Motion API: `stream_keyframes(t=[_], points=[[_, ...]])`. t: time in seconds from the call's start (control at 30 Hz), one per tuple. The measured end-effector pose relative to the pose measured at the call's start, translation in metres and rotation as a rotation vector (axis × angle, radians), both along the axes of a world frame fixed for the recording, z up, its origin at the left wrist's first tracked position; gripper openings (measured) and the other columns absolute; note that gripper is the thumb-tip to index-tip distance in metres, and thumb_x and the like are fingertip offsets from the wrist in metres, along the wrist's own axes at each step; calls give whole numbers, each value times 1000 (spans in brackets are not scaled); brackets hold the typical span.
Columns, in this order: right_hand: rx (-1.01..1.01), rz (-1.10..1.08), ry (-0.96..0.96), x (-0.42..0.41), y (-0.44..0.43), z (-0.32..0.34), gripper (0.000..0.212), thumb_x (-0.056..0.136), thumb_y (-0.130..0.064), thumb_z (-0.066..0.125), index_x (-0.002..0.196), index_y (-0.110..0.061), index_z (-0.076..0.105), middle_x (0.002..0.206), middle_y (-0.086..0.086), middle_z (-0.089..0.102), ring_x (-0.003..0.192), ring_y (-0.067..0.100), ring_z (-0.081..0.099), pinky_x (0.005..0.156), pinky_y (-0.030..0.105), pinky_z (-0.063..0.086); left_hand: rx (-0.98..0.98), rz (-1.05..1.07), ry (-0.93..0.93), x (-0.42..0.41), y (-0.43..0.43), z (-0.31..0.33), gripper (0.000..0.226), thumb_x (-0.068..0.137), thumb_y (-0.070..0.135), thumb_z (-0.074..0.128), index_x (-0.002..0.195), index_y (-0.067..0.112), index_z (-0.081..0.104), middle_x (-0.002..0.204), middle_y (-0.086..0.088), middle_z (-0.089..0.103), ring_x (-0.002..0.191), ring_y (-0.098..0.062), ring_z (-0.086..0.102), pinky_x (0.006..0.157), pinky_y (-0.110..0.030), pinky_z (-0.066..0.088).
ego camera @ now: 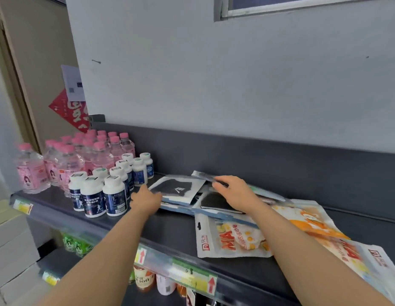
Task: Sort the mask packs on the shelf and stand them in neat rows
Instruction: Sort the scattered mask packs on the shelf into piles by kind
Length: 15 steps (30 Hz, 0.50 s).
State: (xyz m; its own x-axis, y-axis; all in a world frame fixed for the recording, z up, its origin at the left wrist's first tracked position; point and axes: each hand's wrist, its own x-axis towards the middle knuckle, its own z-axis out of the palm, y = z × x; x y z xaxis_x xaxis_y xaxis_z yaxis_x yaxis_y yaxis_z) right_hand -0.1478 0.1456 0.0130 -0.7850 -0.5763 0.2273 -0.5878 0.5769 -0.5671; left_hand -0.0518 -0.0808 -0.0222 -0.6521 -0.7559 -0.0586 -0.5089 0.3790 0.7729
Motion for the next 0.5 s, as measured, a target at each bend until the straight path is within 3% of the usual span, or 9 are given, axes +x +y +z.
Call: stream_keyframes(t=[0.2,0.37,0.43,0.5], points=[[-38,-101,95,12,-10,-1,34,103,-29,41,120,-11,64,122,4,66,114,23,56,99,39,43,30,-8,75,-19,-24,0,63,88,31,65,137,0,40,132,-24,50,122,-39,46,99,-43,44],[-11,-141,77,9,-9,-3,37,104,-27,36,130,-14,59,133,2,60,122,19,52,103,33,39,116,29,140,-27,-30,-2,58,85,27,73,122,-8,46,115,-23,58,106,-38,56,84,-39,47],[14,-138,75,8,-8,-3,38,104,-28,36,132,-15,58,135,1,58,125,18,50,105,32,37,138,-8,181,-32,-27,-2,41,85,25,74,101,-6,52,87,-16,57,79,-29,56,67,-35,43],[40,-128,58,6,-8,-4,37,104,-29,37,132,-16,58,134,0,58,124,18,50,109,36,35,136,-59,208,-36,-22,-1,33,86,23,72,73,6,47,66,-4,43,60,-19,42,55,-30,35]])
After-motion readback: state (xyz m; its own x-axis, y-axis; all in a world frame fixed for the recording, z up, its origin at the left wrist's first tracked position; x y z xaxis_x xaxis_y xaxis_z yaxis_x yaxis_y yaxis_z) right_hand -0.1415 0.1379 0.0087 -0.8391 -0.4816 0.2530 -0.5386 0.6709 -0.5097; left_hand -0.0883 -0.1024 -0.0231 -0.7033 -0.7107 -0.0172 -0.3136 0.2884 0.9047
